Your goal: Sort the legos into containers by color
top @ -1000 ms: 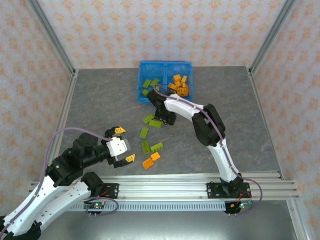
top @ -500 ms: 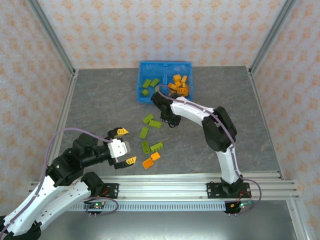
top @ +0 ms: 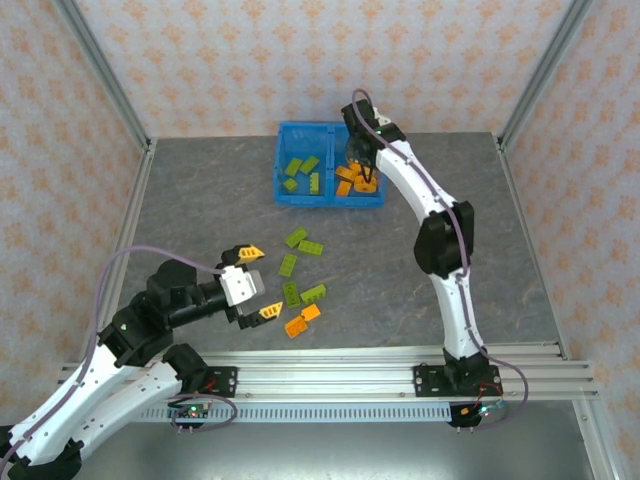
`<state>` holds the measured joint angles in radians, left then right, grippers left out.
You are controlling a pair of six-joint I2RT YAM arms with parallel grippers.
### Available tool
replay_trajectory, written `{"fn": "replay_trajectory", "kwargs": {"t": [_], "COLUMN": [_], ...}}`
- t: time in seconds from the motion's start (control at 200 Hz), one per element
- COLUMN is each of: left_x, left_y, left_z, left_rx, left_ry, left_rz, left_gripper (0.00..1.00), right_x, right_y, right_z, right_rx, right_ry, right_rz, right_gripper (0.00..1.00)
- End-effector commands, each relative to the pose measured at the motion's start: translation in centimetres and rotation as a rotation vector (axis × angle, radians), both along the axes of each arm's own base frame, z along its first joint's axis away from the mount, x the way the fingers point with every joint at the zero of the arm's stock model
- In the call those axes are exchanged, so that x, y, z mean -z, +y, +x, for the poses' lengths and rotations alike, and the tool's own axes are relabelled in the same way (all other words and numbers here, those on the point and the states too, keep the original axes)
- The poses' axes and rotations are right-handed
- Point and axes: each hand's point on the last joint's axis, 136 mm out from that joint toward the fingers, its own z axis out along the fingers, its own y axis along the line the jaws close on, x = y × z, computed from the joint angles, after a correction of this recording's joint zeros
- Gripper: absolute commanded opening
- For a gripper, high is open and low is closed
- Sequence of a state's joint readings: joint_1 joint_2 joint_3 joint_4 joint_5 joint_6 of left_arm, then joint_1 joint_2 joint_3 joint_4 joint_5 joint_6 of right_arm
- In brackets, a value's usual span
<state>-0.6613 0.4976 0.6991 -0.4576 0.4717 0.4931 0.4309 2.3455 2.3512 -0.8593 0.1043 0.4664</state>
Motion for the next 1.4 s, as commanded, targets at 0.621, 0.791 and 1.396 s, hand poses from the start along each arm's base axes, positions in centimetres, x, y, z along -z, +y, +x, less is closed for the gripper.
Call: {"fn": "replay_trajectory", "kwargs": {"t": [0.621,0.791,1.396], "left_x": [6.6,11.7,22.1], "left_y": [0.4,-1.9,-3.6], "left_z": [12.3,14.7,20.8], "left_rx": [-0.843,-0.932,-1.057], "left_ry": [0.674,0.858,0.932], "left_rz": [-0.083,-0.049,0.255], "left_gripper": [0.97,0.96,0.96], "right_x": [-11.2,-12.4,-9.6], "right_y": [0.2,0.0,-3.9], "right_z": [-14.0,-24.7,-33.8], "right_rx": [-0.276,-0.462,-0.432], "right_ry": [0.024,0.012,0.089], "right_rz": [0.159,0.338,0.364], "right_gripper": [0.66,0.87,0.99]}}
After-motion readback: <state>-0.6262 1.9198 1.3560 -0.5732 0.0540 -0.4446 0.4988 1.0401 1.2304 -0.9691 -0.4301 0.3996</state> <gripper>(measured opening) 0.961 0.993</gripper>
